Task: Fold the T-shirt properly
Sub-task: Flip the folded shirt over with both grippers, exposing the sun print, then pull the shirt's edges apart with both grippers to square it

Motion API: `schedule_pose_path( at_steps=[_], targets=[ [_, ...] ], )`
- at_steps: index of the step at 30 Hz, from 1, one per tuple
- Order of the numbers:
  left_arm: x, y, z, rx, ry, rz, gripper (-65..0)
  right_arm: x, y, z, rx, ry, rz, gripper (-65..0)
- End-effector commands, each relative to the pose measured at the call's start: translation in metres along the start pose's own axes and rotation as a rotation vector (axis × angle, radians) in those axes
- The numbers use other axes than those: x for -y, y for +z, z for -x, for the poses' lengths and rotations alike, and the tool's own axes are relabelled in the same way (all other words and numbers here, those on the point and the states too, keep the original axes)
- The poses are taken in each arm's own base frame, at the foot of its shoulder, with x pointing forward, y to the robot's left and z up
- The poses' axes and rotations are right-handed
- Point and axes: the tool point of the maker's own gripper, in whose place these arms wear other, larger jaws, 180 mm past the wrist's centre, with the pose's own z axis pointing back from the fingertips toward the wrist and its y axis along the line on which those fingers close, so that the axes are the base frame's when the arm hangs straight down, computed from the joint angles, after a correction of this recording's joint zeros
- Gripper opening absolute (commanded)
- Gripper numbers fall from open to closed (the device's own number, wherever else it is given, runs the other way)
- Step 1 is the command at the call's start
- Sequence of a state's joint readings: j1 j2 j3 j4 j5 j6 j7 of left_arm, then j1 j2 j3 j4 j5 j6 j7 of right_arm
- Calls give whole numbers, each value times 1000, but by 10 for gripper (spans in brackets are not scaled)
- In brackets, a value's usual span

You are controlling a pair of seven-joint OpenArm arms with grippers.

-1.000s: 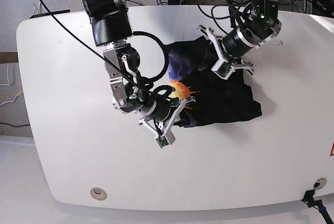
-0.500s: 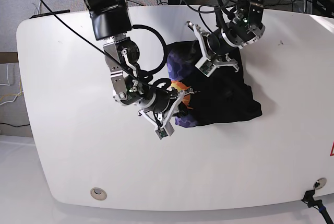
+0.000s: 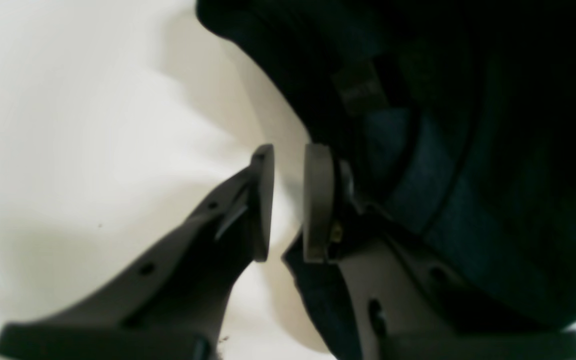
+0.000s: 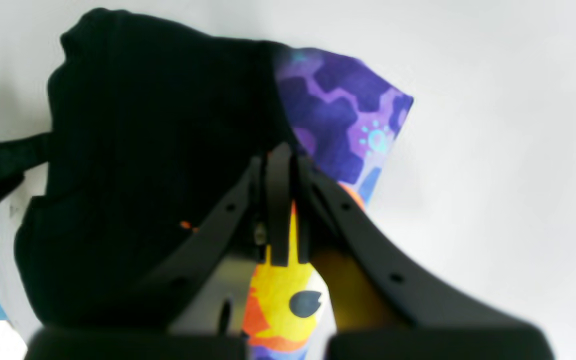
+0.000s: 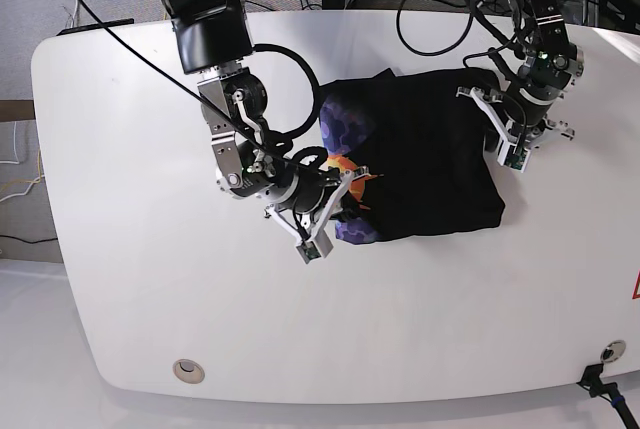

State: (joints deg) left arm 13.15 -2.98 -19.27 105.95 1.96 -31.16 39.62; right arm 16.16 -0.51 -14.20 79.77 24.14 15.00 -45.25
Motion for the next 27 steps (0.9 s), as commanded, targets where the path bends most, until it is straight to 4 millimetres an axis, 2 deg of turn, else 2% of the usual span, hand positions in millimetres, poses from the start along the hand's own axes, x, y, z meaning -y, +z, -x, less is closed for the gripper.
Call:
schedule_pose_path(
  at_steps=[1,2,5,6,9,13,16,20,24,27],
  targets=[
    [-30,12,-26,86,18,-88,-564,-13,2,-41,108,23,-33,-650],
    [-31,16,-31,109,29,-92,-564,-17,1,-47,125,22,-41,-650],
    [-21,24,-52,192,74,-55,-564,-20,-3,-59,191,11,-46,-650],
    [-14,23,-56,207,81,-29,-564,-21,-4,-69,215,15,-48,-650],
    [14,17,-64,221,57,54,-564,-23,-17,-66,192,-9,-58,-650],
    [60,12,-62,204,15,171,-564,-15,-27,-60,213,-47,-48,-650],
    [80,7,-49,166,11,228,-564,-7,-38,-37,163,-81,-36,-650],
    [91,-13,-11,52,46,271,-564,-1,-47,-8,127,-108,-44,-650],
    [78,-39,11,-44,18,249,-564,23,-44,22,99,-134,3,-650],
    [67,-62,16,-98,-7,224,-564,40,-31,42,86,-133,37,-650]
  ],
)
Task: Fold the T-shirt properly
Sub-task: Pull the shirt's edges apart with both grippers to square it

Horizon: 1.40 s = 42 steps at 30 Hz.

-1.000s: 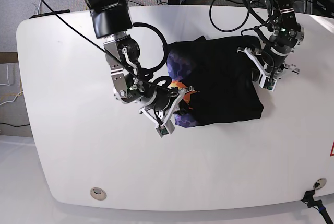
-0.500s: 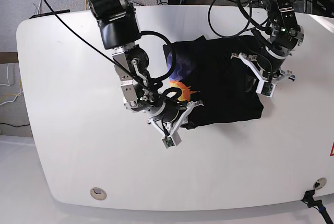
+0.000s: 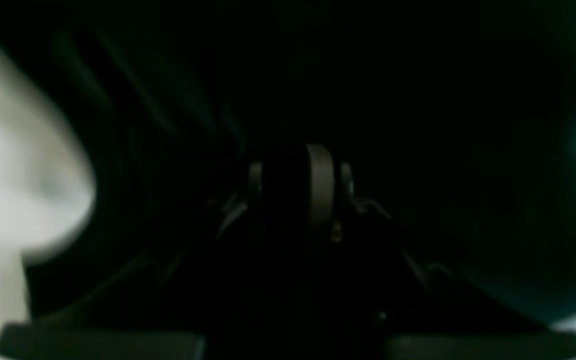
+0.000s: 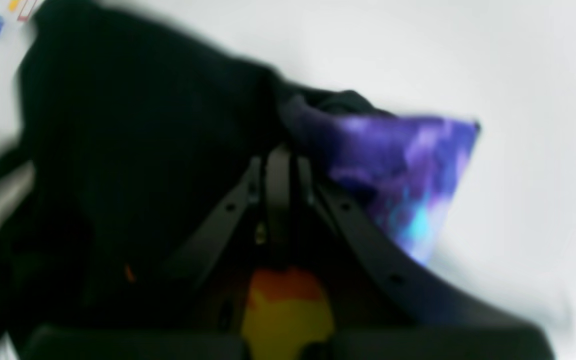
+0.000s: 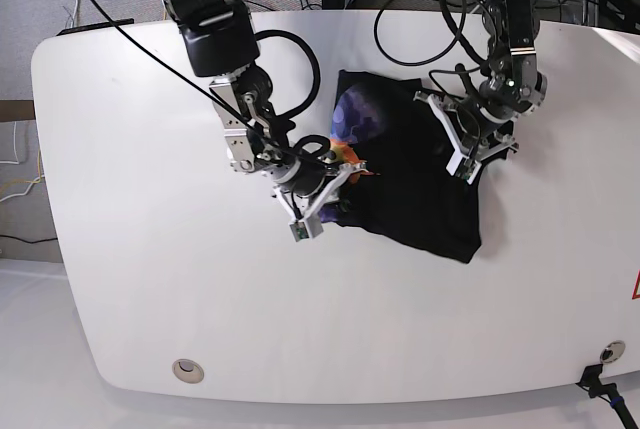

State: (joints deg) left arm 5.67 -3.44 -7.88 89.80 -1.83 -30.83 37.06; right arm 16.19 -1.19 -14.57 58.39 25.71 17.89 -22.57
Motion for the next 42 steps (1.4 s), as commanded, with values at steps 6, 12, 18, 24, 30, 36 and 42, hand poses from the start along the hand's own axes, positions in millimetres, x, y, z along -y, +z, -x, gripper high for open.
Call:
schedule_pose_path(
  at_steps=[6,12,18,24,30,36,42],
  targets=[
    [-38,-28,-8,-94,-47,-66,-564,30,47,12,6,81,66,-650],
    [-55,-30,-60,-3,-65,-93,-564,16,78,31,-7,119,52,-650],
    [-56,13,-127,244,-157,-166,-564,-19,94,-15,44,233,6,-650],
    [-36,39,-110,261,-192,-172,-564,-36,71,-57,104,232,-28,-650],
    [-9,30,-60,170,-135,-112,-564,-17,38,-56,73,173,-13,-650],
    [-9,-5,-22,49,-65,-57,-564,17,35,-29,40,127,39,-650],
    [-24,-26,-23,47,-43,-46,-564,40,61,-4,25,142,81,-650]
  ],
)
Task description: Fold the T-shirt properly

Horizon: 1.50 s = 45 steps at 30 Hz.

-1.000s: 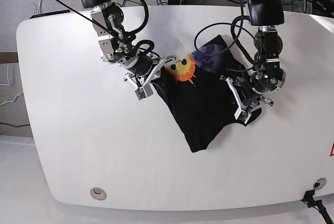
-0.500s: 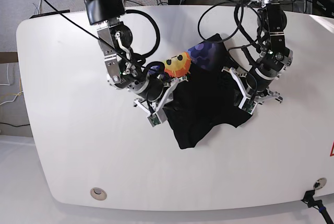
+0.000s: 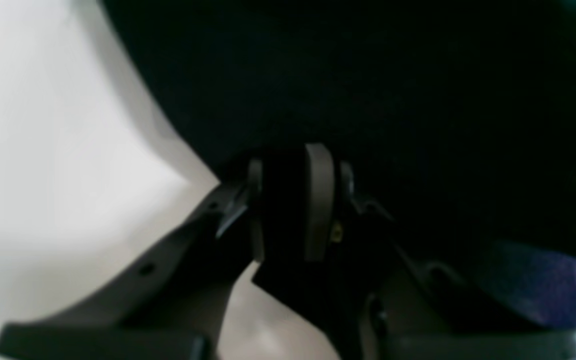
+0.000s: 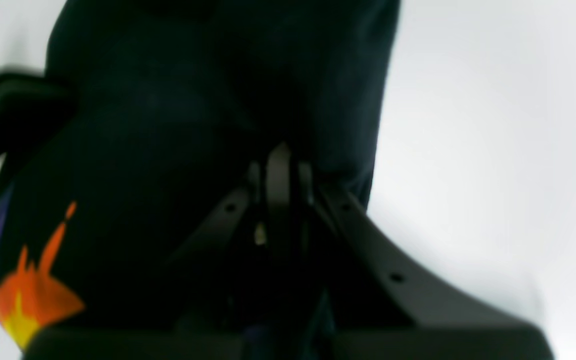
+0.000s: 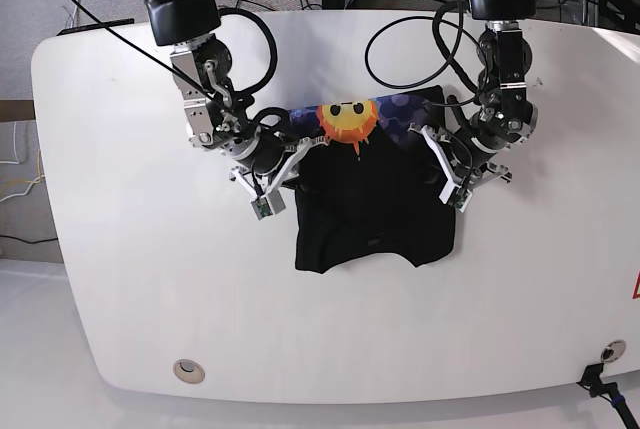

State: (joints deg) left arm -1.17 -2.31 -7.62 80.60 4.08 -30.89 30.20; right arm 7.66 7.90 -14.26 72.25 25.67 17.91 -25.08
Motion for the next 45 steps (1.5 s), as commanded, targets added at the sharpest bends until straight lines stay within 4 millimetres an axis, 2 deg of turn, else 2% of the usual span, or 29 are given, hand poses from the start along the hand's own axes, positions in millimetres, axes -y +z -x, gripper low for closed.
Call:
schedule_pose_path(
  at_steps=[1,7,10,13,15,18,20,23,29,35,39,45],
  targets=[
    [-13,3,-4,16,-22,-28,-564,7,8,-15,32,43,19,-650],
    [-18,12,-21,62,-48,-50,-564,13,13,-17,34,57,32,-650],
    [-20,24,-29,101,-60,-71,-564,2,19,-37,85,86,16,-650],
    [-33,47,-58,228,-72,-130,-564,-11,30,-61,156,118,15,-650],
    [-36,58,-78,323,-84,-148,-564,-9,37,-78,203,129,65,-650],
    [-48,72,-95,459,-68,-183,-564,-3,48,-100,289,249,166,-650],
    [-52,80,-100,520,-64,-195,-564,1,52,-97,323,314,216,-650],
    [-46,86,-92,544,-67,-189,-566,5,62,-89,385,358,269,-650],
    [-45,112,-52,486,-55,-231,-566,14,99,-58,388,296,338,-650],
    [-35,141,-16,464,40,-218,-566,3,131,-22,349,256,352,-650],
    [-28,159,16,396,63,-216,-566,-8,153,9,294,224,356,-650],
    [-22,196,60,297,111,-239,-566,-29,185,76,167,160,349,-650]
  ],
)
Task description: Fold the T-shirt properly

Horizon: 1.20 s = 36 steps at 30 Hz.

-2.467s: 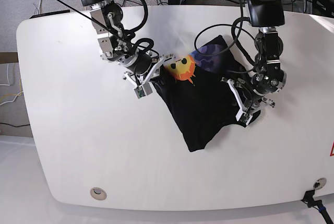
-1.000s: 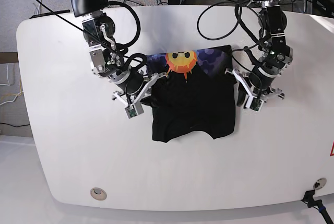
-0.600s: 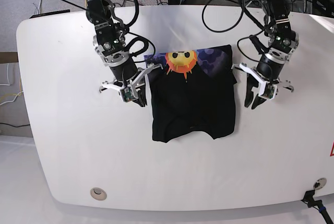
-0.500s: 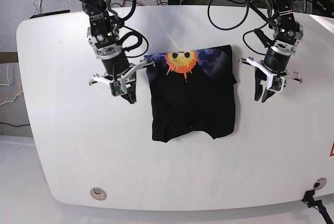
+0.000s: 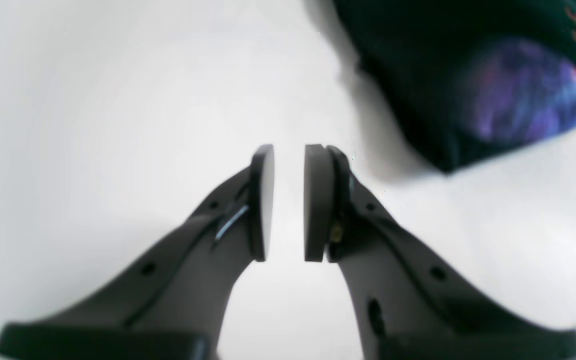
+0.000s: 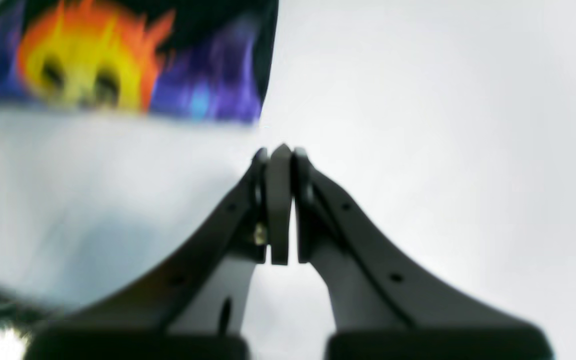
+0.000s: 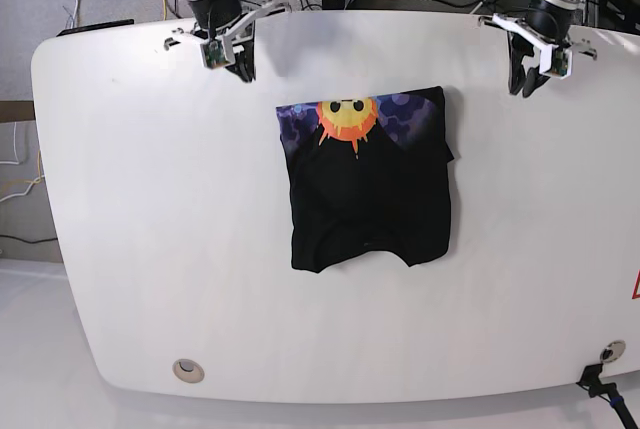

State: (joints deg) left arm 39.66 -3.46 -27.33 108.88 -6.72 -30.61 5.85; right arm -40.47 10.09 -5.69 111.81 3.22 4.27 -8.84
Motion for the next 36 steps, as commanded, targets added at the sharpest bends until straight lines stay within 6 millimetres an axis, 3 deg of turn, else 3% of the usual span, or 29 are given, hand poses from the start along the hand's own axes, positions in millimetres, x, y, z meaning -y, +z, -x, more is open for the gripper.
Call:
schedule_pose_path(
  at_steps=[1,8,12,20,22,27,31,36],
  targets=[
    [-6,11,-9,38,10,-13,-566,-3,13,-7,60,-7,-3,-650],
    [-16,60,33,-104,62,-51,-566,-22,69,53,-103,-65,-15,-650],
    [-12,85,54,-187,92,-48,-566,-31,104,75,-172,-90,-22,-650],
    [34,129,96,-359,173,51,-566,-47,160,113,-344,-132,-32,-650],
    [38,139,109,-399,203,39,-566,-48,165,122,-371,-134,-31,-650],
    [62,147,154,-499,292,78,-566,-46,182,180,-513,-138,-18,-650],
    [81,141,188,-582,256,128,-566,-39,179,217,-580,-131,-3,-650],
    [84,135,226,-656,278,118,-566,-25,168,258,-638,-116,21,-650]
  ],
)
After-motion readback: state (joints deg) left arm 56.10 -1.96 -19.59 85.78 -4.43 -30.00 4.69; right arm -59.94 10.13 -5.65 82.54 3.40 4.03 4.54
